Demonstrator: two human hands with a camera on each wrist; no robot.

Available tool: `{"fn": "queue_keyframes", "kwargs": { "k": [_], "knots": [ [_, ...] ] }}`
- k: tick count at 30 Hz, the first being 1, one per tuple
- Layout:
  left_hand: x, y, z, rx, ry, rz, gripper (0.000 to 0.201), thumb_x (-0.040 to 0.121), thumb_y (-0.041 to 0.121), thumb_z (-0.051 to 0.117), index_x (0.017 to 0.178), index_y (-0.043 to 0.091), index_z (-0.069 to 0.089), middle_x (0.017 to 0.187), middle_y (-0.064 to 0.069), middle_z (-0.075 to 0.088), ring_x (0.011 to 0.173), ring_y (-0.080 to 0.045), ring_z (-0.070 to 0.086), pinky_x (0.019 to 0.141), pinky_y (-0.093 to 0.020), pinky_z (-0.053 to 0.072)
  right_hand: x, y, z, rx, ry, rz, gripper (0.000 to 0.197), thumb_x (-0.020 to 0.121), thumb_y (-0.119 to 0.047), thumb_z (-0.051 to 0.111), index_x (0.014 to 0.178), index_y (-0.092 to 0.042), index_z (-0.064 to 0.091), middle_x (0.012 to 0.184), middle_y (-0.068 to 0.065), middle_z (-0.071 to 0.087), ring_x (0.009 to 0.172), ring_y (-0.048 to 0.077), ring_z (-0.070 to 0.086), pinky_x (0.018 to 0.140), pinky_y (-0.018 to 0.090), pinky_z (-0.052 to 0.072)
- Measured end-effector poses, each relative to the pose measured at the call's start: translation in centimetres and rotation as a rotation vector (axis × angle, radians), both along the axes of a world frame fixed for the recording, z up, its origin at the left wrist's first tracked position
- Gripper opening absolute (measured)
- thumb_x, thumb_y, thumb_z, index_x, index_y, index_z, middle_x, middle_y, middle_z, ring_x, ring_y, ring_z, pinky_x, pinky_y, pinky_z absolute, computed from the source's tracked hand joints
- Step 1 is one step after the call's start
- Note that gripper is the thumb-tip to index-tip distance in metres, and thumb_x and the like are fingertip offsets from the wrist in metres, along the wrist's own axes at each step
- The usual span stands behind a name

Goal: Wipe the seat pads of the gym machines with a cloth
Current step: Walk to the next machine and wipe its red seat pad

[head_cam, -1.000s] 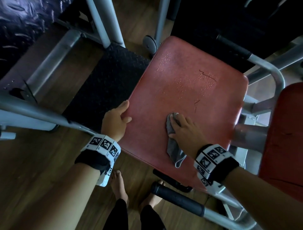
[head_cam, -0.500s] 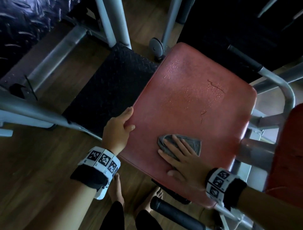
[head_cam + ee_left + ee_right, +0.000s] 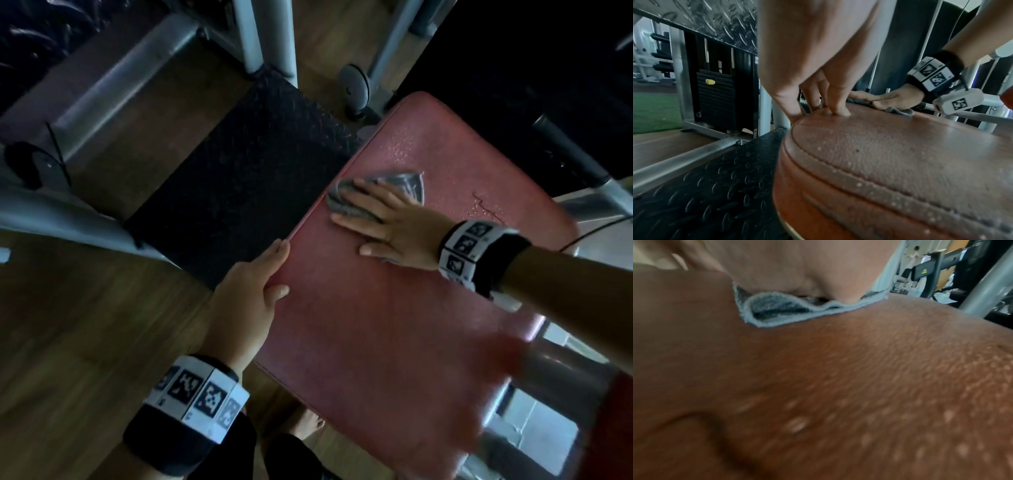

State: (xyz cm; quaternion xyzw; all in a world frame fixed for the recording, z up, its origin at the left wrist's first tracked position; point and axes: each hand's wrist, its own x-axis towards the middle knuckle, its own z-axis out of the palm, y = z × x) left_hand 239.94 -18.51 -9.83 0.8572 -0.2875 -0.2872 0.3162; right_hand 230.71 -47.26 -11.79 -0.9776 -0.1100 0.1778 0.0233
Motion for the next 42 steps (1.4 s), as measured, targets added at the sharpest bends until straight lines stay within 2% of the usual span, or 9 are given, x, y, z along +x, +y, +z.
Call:
{"fn": "queue_keyframes", "kwargs": {
  "k": [12, 18, 24, 27, 31, 34, 37, 39, 42],
  "knots": [
    [-0.1, 0.1, -1.1, -0.036, 0.001, -0.018, 0.072, 0.082, 0.008, 0.072, 0.14, 0.038, 0.042, 0.14, 0.023, 0.045, 0.11, -0.005, 0.055, 0.09, -0.02, 0.045, 6.0, -12.1, 0.0, 0.002, -0.078, -0.725, 0.063, 0.096, -0.058, 0.026, 0.151, -0.038, 0.005, 0.161, -0.002, 0.002, 0.147, 0.026, 0.002, 0.118, 0.046, 0.012],
    [0.1, -0.1, -1.3, 0.011, -0.011, -0.053, 0.067, 0.085, 0.008, 0.069, 0.141, 0.033, 0.042, 0.138, 0.027, 0.037, 0.119, -0.008, 0.052, 0.094, -0.018, 0.04, 5.6, -9.9, -0.4, 0.017, -0.126, -0.939, 0.062, 0.095, -0.059, 0.023, 0.15, -0.042, -0.001, 0.162, -0.004, 0.0, 0.148, 0.028, 0.0, 0.12, 0.045, 0.008],
    [0.5, -0.3, -1.0, 0.07, -0.009, -0.083, 0.065, 0.087, 0.008, 0.068, 0.142, 0.033, 0.043, 0.137, 0.028, 0.035, 0.122, -0.011, 0.053, 0.096, -0.02, 0.041, 0.0, -2.0, -0.4, -0.044, -0.16, -0.789, 0.069, 0.09, -0.063, 0.019, 0.152, -0.033, 0.012, 0.161, 0.007, 0.009, 0.148, 0.031, 0.007, 0.117, 0.051, 0.01],
    [0.7, -0.6, -0.5, 0.091, -0.005, -0.1, 0.063, 0.085, 0.006, 0.069, 0.141, 0.027, 0.046, 0.143, 0.016, 0.042, 0.129, -0.015, 0.049, 0.104, -0.025, 0.039, -4.2, 3.6, 0.0, 0.028, -0.067, -0.649, 0.065, 0.095, -0.061, 0.016, 0.152, -0.034, -0.002, 0.159, 0.005, -0.012, 0.146, 0.032, -0.01, 0.117, 0.053, -0.002],
    [0.9, -0.9, 0.2, 0.108, 0.038, -0.095, 0.061, 0.084, 0.003, 0.069, 0.14, 0.019, 0.048, 0.145, 0.006, 0.045, 0.132, -0.014, 0.046, 0.104, -0.018, 0.032, -9.8, 10.8, 1.6, 0.15, 0.072, -0.53, 0.063, 0.096, -0.06, 0.007, 0.152, -0.033, 0.0, 0.161, 0.007, -0.002, 0.147, 0.036, -0.003, 0.117, 0.055, 0.007],
    [0.8, -1.2, 0.5, 0.139, 0.024, -0.109, 0.061, 0.086, 0.004, 0.067, 0.141, 0.019, 0.046, 0.147, 0.006, 0.042, 0.134, -0.015, 0.044, 0.108, -0.022, 0.033, -13.3, 13.9, 3.2, 0.202, 0.15, -0.49, 0.065, 0.096, -0.048, 0.04, 0.15, -0.04, 0.005, 0.161, 0.002, 0.008, 0.144, 0.037, 0.015, 0.113, 0.055, 0.026],
    [0.2, -1.3, 0.7, 0.163, -0.016, -0.097, 0.061, 0.089, 0.003, 0.063, 0.143, 0.023, 0.043, 0.148, 0.01, 0.041, 0.132, -0.014, 0.045, 0.105, -0.021, 0.034, -14.8, 15.2, 4.2, 0.188, 0.146, -0.542, 0.099, 0.066, -0.022, 0.081, 0.147, -0.031, 0.025, 0.137, 0.005, 0.044, 0.105, 0.03, 0.052, 0.08, 0.046, 0.053],
    [-0.2, -1.3, 0.9, 0.164, -0.023, -0.078, 0.06, 0.092, -0.001, 0.058, 0.144, 0.024, 0.042, 0.148, 0.013, 0.039, 0.12, -0.002, 0.05, 0.095, -0.007, 0.031, -14.8, 15.4, 4.7, 0.245, 0.057, -0.636, 0.103, 0.058, -0.016, 0.086, 0.145, -0.021, 0.032, 0.126, 0.007, 0.052, 0.098, 0.03, 0.056, 0.077, 0.046, 0.054],
    [-0.2, -1.3, 1.0, 0.171, -0.056, -0.076, 0.06, 0.092, -0.002, 0.056, 0.143, 0.026, 0.043, 0.148, 0.014, 0.04, 0.116, 0.001, 0.051, 0.091, -0.008, 0.029, -14.0, 14.7, 7.0, 0.305, 0.018, -0.791, 0.074, 0.084, -0.021, 0.069, 0.148, -0.018, 0.031, 0.141, 0.006, 0.046, 0.122, 0.028, 0.048, 0.098, 0.04, 0.043]
  ]
}}
